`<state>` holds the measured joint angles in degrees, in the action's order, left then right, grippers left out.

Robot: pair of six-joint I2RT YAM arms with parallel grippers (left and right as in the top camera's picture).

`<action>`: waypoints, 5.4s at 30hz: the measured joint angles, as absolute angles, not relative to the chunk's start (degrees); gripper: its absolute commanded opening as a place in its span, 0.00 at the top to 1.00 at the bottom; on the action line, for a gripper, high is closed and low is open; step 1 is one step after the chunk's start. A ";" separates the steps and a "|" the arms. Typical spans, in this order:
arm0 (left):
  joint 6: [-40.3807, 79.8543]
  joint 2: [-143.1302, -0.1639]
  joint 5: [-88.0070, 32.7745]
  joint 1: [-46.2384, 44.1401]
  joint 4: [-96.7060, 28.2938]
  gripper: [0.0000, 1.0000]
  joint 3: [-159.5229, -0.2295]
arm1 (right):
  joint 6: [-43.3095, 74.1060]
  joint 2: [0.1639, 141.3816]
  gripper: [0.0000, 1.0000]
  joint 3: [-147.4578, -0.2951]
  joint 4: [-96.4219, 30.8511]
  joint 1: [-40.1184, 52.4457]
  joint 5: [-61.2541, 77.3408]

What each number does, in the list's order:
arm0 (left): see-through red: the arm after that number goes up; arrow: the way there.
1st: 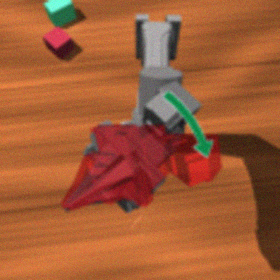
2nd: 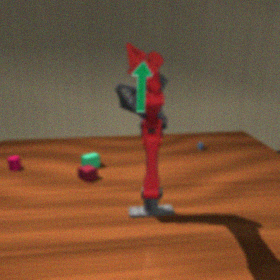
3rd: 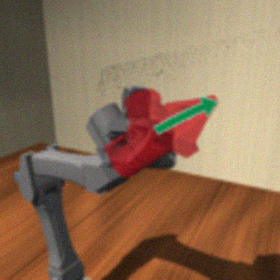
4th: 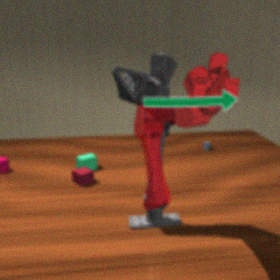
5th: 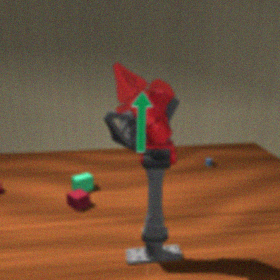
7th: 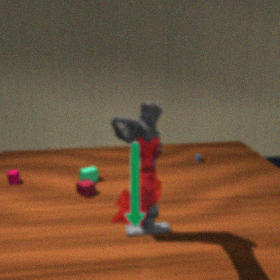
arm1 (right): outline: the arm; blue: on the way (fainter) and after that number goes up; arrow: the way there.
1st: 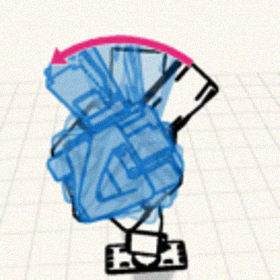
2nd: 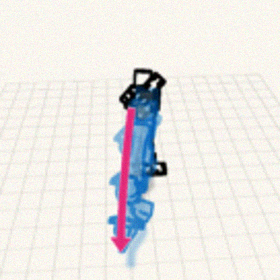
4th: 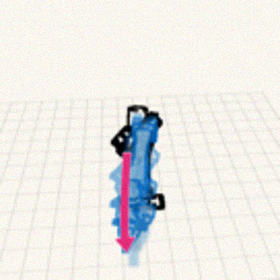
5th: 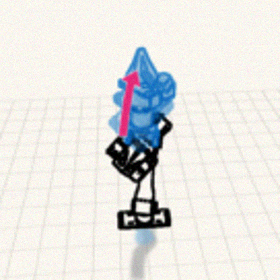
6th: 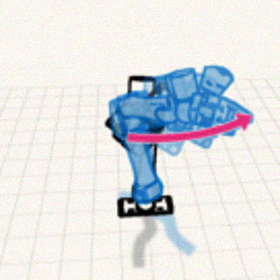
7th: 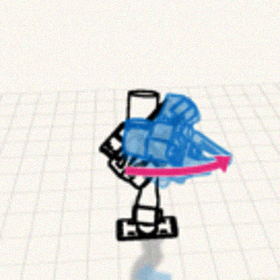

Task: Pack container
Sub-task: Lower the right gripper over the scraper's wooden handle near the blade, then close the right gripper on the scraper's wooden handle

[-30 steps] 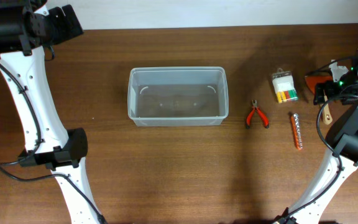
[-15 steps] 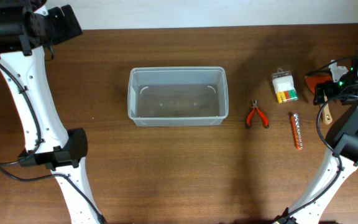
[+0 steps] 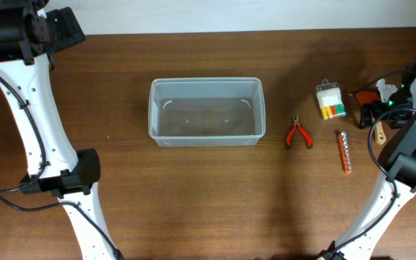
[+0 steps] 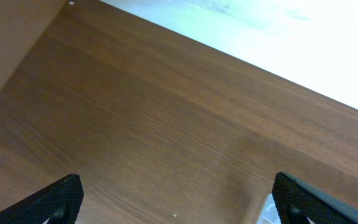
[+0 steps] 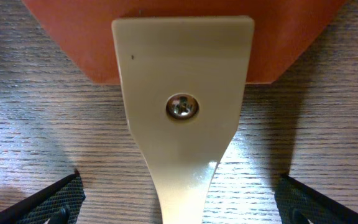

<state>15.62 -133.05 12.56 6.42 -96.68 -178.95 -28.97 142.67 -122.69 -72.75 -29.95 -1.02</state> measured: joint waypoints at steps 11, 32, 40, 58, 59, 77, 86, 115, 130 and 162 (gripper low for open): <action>15.57 -133.05 14.06 6.42 -96.68 0.01 -178.95 | -29.04 142.67 0.01 -122.69 -71.22 -29.52 -2.09; 15.57 -133.05 14.44 6.42 -96.68 0.01 -178.95 | -28.75 142.67 0.01 -122.72 -70.98 -26.22 -3.31; 15.57 -133.05 14.44 6.42 -96.66 0.01 -178.95 | -28.62 142.67 0.01 -122.72 -70.70 -27.90 -0.60; 15.57 -133.05 14.44 6.42 -96.68 0.01 -178.95 | -28.49 142.67 0.01 -122.69 -70.19 -28.47 -0.30; 15.57 -133.05 14.44 6.42 -96.66 0.01 -178.95 | -28.45 142.67 0.01 -122.69 -70.19 -28.47 -0.30; 15.57 -133.05 14.44 6.42 -96.66 0.01 -178.95 | -28.23 142.67 0.30 -122.69 -69.78 -28.47 0.10; 15.57 -133.05 14.44 6.42 -96.66 0.01 -178.95 | -28.25 142.67 0.33 -122.69 -70.59 -28.47 -0.14; 15.57 -133.05 14.44 6.42 -96.68 0.01 -178.95 | -27.03 142.69 0.50 -122.69 -72.14 -29.91 -1.06; 15.57 -133.05 14.44 6.42 -96.68 0.01 -178.95 | -26.98 142.69 0.60 -122.69 -72.03 -29.91 -1.08; 15.57 -133.05 14.44 6.42 -96.68 0.01 -178.95 | -26.92 142.69 0.71 -122.69 -71.66 -28.82 -1.65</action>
<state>15.57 -133.05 14.44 6.42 -96.68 -178.95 -26.92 142.69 -122.69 -71.66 -28.82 -1.65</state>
